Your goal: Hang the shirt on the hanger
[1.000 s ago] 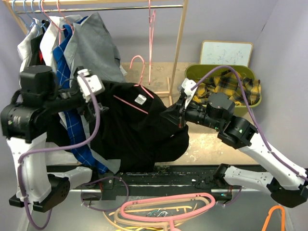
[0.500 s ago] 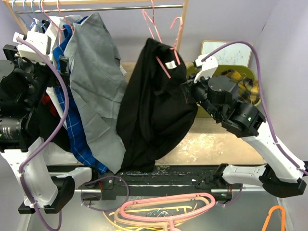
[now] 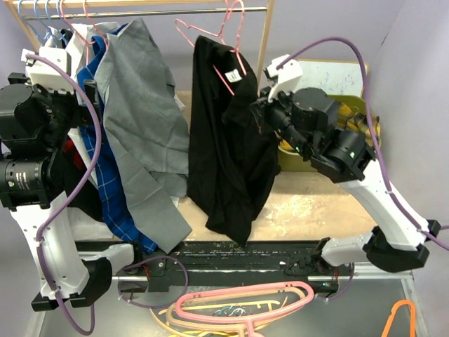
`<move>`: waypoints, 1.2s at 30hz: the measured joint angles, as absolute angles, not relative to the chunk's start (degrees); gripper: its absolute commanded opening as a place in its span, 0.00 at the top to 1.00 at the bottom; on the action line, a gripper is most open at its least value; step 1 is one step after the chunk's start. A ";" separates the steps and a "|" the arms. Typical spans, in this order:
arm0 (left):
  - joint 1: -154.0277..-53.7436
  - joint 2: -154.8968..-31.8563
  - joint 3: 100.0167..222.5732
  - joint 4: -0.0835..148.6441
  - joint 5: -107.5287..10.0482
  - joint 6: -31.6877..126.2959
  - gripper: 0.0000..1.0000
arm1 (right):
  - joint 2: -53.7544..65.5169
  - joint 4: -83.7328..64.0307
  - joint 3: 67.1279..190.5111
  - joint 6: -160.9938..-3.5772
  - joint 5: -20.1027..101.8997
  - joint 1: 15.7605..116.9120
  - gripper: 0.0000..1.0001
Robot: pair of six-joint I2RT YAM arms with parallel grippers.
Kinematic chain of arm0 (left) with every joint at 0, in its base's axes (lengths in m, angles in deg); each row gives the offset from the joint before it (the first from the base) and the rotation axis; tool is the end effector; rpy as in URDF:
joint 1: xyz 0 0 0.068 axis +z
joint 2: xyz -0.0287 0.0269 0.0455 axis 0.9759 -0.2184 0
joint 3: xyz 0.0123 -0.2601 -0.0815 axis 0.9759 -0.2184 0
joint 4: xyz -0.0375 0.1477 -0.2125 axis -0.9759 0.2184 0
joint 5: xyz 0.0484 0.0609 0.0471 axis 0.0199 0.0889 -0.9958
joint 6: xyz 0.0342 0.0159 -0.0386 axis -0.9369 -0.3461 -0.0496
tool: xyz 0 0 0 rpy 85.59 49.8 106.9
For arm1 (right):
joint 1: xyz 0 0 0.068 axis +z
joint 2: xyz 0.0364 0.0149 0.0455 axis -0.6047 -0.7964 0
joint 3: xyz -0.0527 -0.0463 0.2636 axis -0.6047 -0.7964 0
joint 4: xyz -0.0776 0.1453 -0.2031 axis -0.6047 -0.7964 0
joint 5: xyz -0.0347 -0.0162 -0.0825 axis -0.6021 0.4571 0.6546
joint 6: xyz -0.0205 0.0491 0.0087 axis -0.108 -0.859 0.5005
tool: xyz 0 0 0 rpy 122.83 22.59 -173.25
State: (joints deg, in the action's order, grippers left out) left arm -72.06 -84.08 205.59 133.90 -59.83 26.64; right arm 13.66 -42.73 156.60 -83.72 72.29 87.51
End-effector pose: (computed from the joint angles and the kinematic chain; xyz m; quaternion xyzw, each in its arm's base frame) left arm 0.1311 0.0139 0.5682 0.0083 0.7498 0.1013 0.6538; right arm 0.1595 0.1698 0.5350 -0.1236 0.7152 0.1977 0.6589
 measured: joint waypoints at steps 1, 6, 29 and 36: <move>-71.85 -83.88 205.48 133.79 -59.90 26.73 0.01 | 12.16 -42.49 158.33 -83.13 71.87 87.51 1.00; -70.73 -82.74 205.02 133.35 -59.81 26.77 0.01 | 3.76 -41.96 168.43 -80.66 71.61 87.51 1.00; -70.29 -82.02 203.25 133.00 -57.23 26.80 0.01 | -21.72 -41.68 194.02 -77.62 72.13 87.51 1.00; -70.27 -81.45 202.33 132.98 -57.17 27.23 0.01 | -26.18 -41.51 197.06 -77.91 75.15 87.49 1.00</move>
